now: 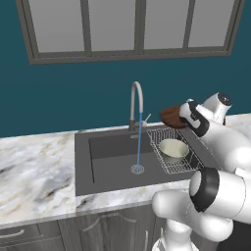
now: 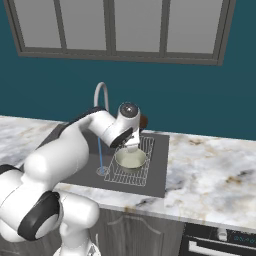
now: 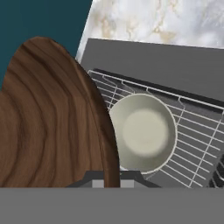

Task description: Rinse each bowl for a few seconds and place them down in the sink or on the counter.

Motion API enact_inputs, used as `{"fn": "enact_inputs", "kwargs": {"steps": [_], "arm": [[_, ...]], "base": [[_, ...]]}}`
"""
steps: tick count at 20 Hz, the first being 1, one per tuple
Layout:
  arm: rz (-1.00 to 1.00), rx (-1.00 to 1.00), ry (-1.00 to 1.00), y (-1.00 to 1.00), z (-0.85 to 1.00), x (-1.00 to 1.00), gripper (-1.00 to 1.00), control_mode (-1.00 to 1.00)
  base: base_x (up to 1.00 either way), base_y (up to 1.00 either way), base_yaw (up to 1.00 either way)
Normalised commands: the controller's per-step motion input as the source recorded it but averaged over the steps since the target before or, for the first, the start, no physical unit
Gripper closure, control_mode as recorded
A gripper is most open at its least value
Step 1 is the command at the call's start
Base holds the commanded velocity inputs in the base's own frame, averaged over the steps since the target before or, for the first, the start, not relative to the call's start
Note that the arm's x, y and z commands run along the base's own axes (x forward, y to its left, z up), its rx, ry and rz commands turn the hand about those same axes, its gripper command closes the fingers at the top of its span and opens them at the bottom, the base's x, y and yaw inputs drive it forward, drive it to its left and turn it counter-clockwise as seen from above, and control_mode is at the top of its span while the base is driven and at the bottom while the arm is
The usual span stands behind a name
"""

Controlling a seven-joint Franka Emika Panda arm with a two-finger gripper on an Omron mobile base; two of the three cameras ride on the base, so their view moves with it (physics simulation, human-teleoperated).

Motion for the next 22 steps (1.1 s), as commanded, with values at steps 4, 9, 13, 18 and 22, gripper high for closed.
{"fn": "enact_inputs", "kwargs": {"steps": [4, 9, 13, 18, 22], "arm": [[-0.21, 0.00, 0.03, -0.48, 0.01, -0.18, 1.00, -1.00], [-0.22, 0.00, 0.00, -0.44, 0.00, -0.25, 1.00, -1.00], [-0.26, 0.00, 0.00, -0.31, 0.00, -0.27, 1.00, -1.00], [-0.23, 0.00, 0.03, -0.33, 0.00, -0.24, 1.00, -1.00], [-0.19, 0.01, 0.03, -0.36, 0.00, -0.22, 1.00, -1.00]], "base": [[0.00, 0.00, 0.00], [0.00, 0.00, 0.00], [0.00, 0.00, 0.00], [0.00, 0.00, 0.00], [0.00, 0.00, 0.00]]}}
